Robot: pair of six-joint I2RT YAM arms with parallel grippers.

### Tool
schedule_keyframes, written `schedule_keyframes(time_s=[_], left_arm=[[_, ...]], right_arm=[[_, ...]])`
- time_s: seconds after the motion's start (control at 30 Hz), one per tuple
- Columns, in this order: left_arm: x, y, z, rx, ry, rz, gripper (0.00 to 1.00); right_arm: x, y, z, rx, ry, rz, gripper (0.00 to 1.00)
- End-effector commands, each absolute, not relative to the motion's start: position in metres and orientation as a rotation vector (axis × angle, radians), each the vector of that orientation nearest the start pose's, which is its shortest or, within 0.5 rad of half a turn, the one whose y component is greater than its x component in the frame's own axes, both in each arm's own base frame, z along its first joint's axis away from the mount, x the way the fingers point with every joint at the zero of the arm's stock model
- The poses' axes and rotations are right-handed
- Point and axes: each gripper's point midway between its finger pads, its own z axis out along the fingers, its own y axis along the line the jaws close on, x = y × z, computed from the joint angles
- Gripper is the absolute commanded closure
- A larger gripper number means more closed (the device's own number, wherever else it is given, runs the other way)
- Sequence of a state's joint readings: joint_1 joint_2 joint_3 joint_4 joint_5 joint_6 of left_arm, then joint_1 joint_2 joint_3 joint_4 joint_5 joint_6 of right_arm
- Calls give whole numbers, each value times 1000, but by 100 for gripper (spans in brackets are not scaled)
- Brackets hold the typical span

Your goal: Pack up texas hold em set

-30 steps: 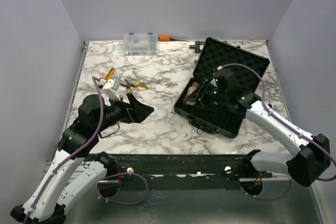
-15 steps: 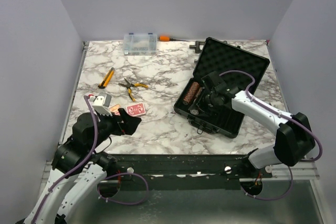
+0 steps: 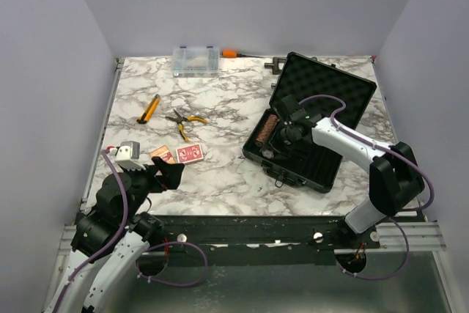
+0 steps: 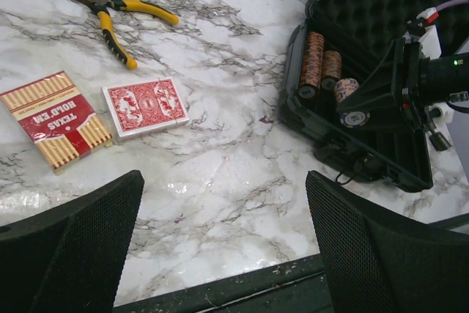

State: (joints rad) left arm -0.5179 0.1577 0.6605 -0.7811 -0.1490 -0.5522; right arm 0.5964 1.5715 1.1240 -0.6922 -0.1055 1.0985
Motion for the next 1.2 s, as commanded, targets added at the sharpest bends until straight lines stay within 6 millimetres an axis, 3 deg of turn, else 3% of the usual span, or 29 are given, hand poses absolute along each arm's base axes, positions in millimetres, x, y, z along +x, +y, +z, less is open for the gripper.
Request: schedule_keyframes(time_s=[0.0,0.33,1.17], left_arm=[[161,-71,218,-192,1877,-531,10],[161,-67,217,-208,1862,-518,11],[162,-70,214,-197,1886,-520,12]], right_arm=[[272,240,95,686,2782,502,99],[283,230,83,703,2793,386,99],[315,216,70,675,2783,315,99]])
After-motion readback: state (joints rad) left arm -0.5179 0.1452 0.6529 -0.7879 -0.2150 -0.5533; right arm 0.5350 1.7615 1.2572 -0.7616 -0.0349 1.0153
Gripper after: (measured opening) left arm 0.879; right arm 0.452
